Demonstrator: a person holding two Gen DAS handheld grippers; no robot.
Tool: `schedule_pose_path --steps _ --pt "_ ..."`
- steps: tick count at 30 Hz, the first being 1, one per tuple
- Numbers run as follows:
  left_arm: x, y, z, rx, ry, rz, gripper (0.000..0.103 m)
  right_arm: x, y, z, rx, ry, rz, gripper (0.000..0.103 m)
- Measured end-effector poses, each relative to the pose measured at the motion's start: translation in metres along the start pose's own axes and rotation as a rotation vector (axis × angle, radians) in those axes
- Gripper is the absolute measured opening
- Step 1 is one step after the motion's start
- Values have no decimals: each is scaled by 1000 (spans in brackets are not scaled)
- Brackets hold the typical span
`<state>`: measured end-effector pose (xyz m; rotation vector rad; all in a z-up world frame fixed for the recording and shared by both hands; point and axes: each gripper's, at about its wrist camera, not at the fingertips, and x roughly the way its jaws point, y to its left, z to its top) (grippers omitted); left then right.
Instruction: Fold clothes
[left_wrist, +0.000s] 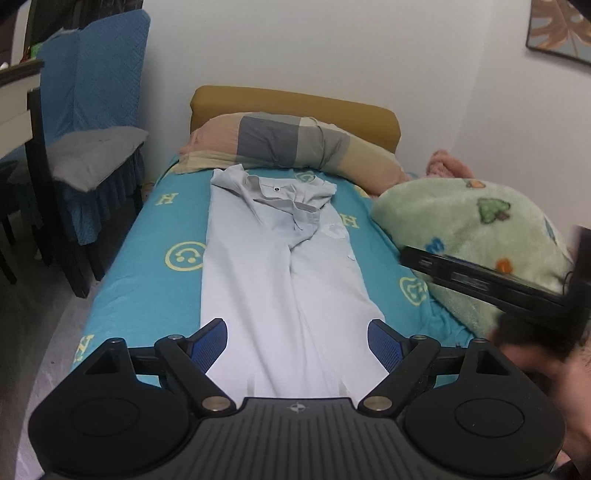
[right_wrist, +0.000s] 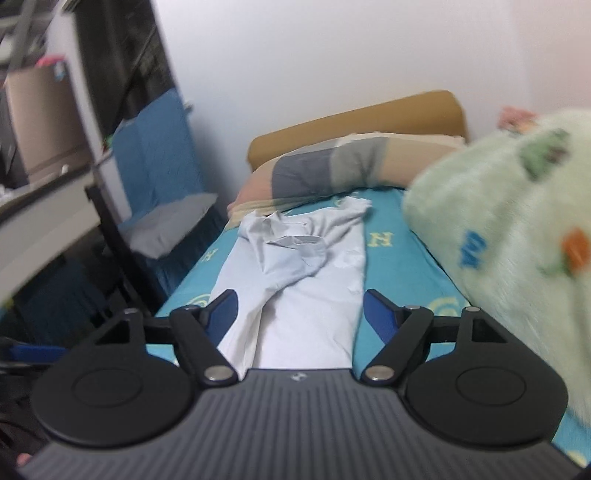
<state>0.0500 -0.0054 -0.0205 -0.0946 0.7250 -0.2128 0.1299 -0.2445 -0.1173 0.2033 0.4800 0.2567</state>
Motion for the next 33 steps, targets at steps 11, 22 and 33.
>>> schedule_pose_path --steps 11,22,33 --pt "34 22 -2 35 -65 97 85 178 45 56 -345 162 -122 72" --pt "87 89 5 -213 -44 292 80 332 85 31 -657 322 -193 61" --pt "103 96 1 -237 -12 287 80 368 73 46 -487 161 -176 8"
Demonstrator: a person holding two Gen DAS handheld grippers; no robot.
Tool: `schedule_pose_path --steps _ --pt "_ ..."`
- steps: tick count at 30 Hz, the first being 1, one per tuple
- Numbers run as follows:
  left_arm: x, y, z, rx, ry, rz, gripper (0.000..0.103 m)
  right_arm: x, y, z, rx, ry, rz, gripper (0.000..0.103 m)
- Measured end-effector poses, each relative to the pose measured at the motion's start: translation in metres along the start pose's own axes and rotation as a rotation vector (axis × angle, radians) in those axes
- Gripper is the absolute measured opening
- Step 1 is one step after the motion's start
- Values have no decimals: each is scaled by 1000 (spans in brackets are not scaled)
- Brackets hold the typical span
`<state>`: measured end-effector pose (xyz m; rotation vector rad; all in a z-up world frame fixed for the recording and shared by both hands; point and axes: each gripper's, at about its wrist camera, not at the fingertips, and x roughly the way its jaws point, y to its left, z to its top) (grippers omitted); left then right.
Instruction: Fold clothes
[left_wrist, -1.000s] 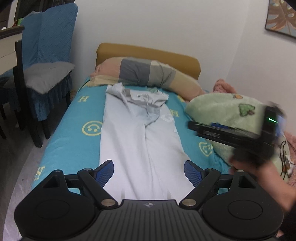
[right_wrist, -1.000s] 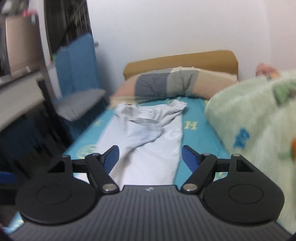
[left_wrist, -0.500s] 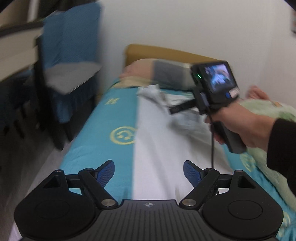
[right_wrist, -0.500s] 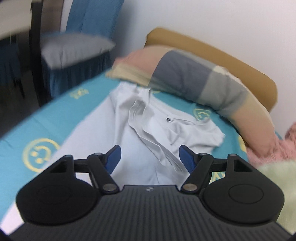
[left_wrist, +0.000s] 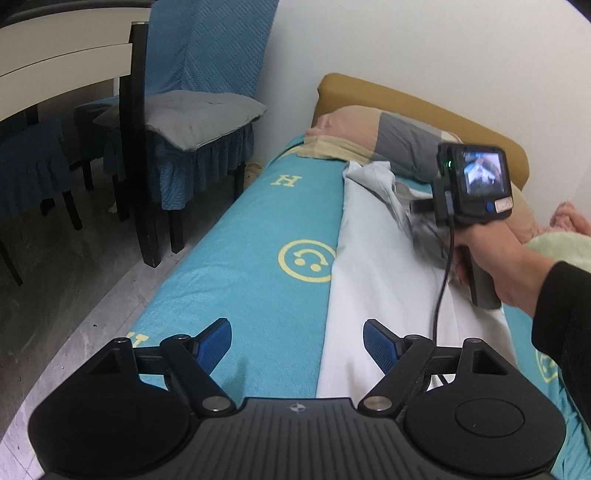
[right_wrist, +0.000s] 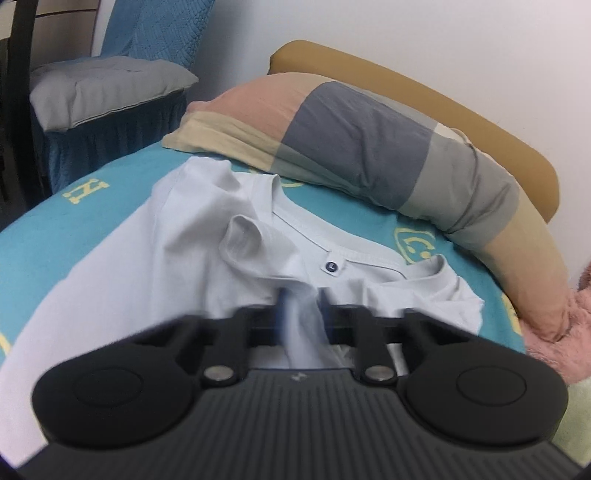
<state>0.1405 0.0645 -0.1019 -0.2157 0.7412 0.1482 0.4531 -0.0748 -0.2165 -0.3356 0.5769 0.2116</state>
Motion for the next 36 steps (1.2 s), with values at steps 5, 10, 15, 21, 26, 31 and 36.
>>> schedule_pose_path --steps 5,10,15,21,26,31,36 --pt "-9 4 -9 -5 -18 18 80 -11 -36 6 228 -141 -103 6" --pt "6 8 -10 -23 42 14 80 8 -75 -9 367 -81 -188 6" --pt "17 6 -8 2 66 9 80 8 -71 -16 324 -62 -146 14" --pt "16 -1 -3 22 71 -17 81 -44 -81 -21 504 -27 60 69" --pt "9 1 -2 26 101 -65 82 -130 -75 -42 537 8 132 69" --pt "-3 12 -6 -25 178 -143 82 -233 -73 -84 596 67 201 69" --pt "-21 21 -16 -40 224 -142 84 -310 -79 -156 716 259 222 69"
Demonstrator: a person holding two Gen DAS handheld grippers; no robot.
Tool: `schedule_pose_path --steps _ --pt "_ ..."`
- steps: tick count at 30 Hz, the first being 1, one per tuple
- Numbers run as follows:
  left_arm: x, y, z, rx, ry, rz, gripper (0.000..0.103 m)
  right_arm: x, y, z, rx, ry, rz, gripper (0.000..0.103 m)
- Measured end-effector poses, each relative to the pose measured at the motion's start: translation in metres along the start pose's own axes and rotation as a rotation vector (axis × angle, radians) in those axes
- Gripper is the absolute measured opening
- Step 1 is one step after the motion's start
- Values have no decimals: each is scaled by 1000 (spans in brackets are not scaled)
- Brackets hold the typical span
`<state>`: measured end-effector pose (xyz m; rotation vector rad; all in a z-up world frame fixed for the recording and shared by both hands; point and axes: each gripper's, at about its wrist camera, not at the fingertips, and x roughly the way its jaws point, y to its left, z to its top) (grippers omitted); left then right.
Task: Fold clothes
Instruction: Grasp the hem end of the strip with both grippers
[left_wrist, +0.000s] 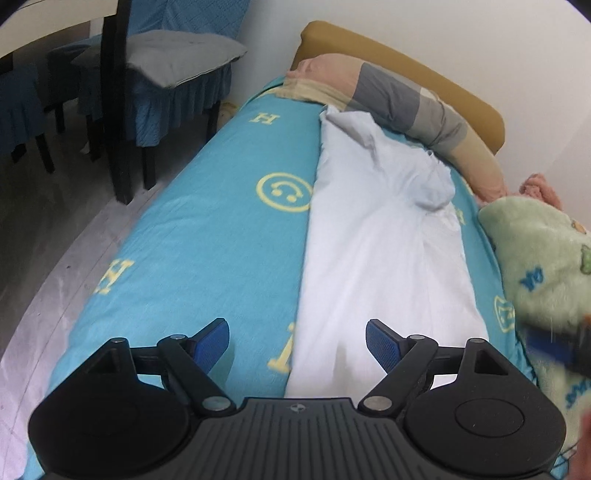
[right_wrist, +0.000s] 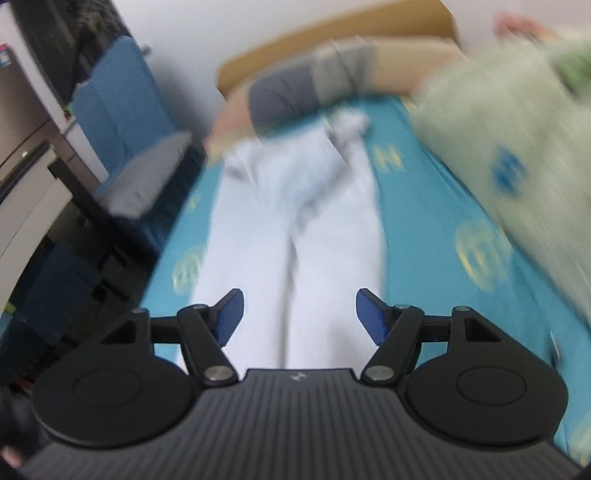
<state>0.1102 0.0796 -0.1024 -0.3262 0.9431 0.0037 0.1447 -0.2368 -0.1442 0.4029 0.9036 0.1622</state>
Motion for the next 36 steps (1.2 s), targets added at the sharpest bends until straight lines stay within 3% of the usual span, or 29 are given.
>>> schedule_pose_path --steps 1,3,6,9,18,22,25,28,29,30,31,32,34,36 --pt "-3 2 -4 -12 16 -14 84 -6 -10 -14 51 74 -32 71" --pt "-6 8 -11 -40 57 -48 85 -18 -28 -39 147 160 -3 71" --pt "4 17 -26 -104 185 -89 90 -34 -51 -69 254 192 45 70" --pt "18 24 -45 -165 315 -70 90 -38 -59 -88 284 227 17 71" --pt "3 30 -72 -276 328 -63 94 -25 -53 -107 249 329 54 69" --pt "-3 18 -88 -251 383 -77 92 -27 -50 -110 228 334 34 69" --pt "-6 12 -98 -239 431 -74 81 -29 -39 -116 162 373 24 70" --pt "-13 11 -105 -237 437 -39 51 -31 -24 -124 73 404 17 68" --pt "-15 11 -108 -235 440 -32 36 -31 -19 -127 42 413 14 65" --pt "-16 11 -109 -238 447 -38 21 -32 -13 -130 6 423 9 60" --pt "-18 12 -111 -243 447 -44 15 -32 -7 -133 -33 434 2 50" --pt "-20 12 -111 -246 439 -47 12 -33 -2 -136 -70 439 -14 44" --pt "-25 13 -112 -253 424 -55 8 -35 7 -139 -129 441 -47 16" --pt "-31 17 -112 -285 407 -83 6 -39 12 -141 -165 429 -57 11"
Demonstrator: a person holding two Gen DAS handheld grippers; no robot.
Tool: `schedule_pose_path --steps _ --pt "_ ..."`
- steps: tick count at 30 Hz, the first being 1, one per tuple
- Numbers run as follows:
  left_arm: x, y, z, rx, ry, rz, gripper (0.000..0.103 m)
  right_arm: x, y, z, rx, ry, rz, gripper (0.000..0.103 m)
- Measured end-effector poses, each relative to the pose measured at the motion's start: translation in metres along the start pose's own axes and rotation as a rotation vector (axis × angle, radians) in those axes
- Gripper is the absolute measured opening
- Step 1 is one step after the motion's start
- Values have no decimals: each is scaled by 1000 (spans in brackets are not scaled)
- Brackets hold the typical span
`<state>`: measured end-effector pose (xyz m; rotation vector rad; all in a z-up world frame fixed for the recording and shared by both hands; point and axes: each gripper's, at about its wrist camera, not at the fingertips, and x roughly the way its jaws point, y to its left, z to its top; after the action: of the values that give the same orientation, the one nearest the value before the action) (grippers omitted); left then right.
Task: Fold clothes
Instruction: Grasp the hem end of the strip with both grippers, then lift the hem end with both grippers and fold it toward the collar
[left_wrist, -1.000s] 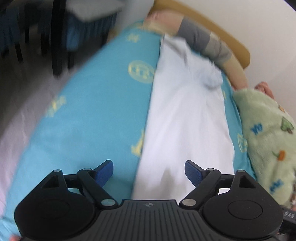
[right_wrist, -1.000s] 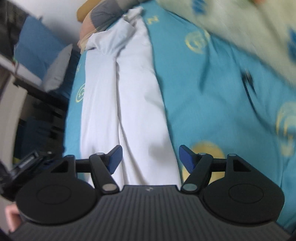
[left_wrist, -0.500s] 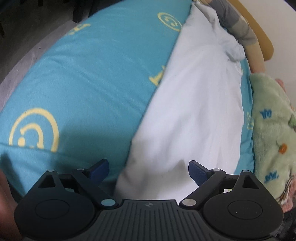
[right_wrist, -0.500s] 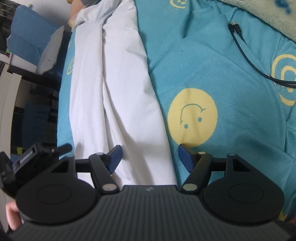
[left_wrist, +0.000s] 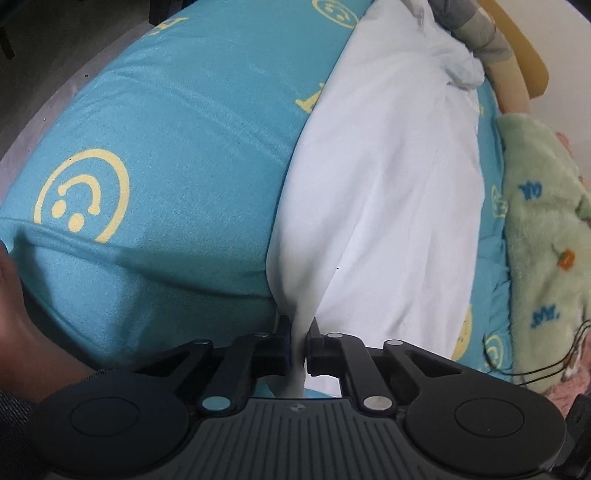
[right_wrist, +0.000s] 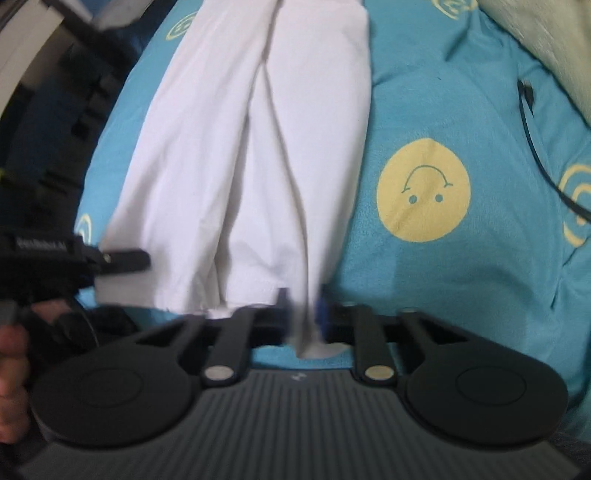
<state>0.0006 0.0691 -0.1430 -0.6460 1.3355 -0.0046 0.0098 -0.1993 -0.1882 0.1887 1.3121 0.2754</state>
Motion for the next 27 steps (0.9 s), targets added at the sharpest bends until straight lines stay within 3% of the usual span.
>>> schedule_pose_path --steps 5,12,17,21,27 --pt "-30 7 8 -50 -23 -194 6 -30 -1 4 5 -109 10 8" --pt "-97 -23 35 1 -150 -311 5 -127 -4 33 66 -330 147 8" --pt "-153 -44 29 87 -248 -383 5 -191 11 43 36 -503 216 8" --pt "-173 -36 -1 142 -277 -407 5 -213 12 17 4 -567 261 7" --pt "-170 -3 -48 143 -227 -424 4 -208 6 -64 -23 -563 284 7"
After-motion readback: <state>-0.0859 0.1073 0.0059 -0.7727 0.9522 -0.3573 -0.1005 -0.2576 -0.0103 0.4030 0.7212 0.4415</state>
